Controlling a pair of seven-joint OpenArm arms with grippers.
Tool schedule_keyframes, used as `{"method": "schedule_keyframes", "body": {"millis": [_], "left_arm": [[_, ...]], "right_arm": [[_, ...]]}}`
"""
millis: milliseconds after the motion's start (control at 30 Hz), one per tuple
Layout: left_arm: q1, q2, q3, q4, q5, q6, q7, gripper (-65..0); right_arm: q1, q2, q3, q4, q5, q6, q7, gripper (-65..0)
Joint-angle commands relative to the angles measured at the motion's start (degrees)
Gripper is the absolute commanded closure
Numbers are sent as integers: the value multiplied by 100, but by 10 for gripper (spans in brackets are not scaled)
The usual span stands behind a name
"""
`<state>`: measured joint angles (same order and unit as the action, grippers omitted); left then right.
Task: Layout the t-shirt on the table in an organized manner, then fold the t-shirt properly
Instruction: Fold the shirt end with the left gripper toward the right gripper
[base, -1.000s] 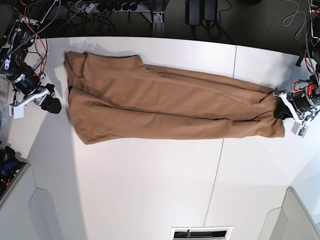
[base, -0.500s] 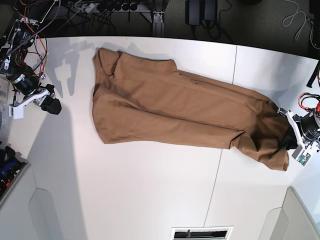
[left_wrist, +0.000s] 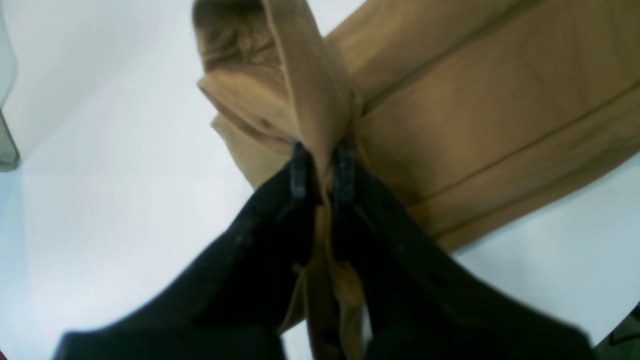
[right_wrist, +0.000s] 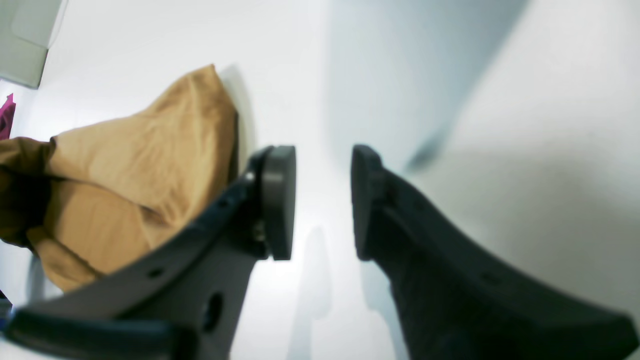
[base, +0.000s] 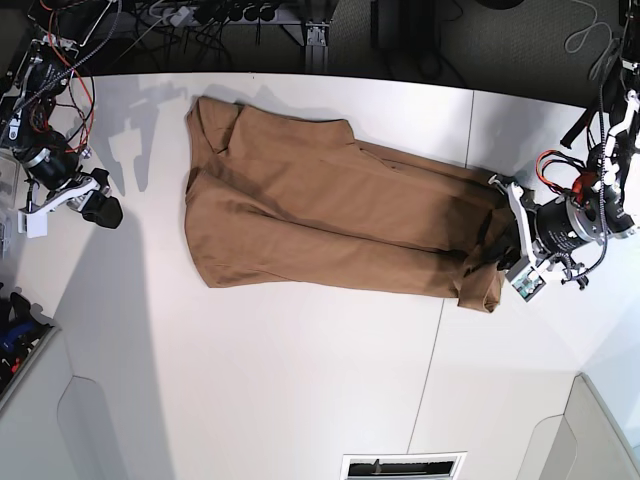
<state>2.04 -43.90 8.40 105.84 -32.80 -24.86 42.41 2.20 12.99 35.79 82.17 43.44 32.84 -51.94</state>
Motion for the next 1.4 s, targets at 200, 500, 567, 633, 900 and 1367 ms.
{"method": "schedule_keyframes", "body": {"millis": [200,500,567,633,900,1367], "left_arm": [[-96,345,-59,11,-17,22,-131,0],[-111,752,-46,-105,-83,13,-157,0],[-109,822,-44,-140,-109,-63,-173,0],[-111,905,-9,-170,-254,-210,-173,0],[-284,1362,590,-393,-15,-369,-210,-110],[-1012,2004,883,-1106,-1451,-973,339,-305]], "right_arm": [[81,-52,24,98,50,35,92,-176],[79,-175,24,98,26,37,92,-176],[79,-177,24,98,26,37,92,-176],[79,-175,24,98,26,37,90,-176],[79,-177,24,96,26,37,90,-176],[79,-240,24,96,4,37,92,-292]]}}
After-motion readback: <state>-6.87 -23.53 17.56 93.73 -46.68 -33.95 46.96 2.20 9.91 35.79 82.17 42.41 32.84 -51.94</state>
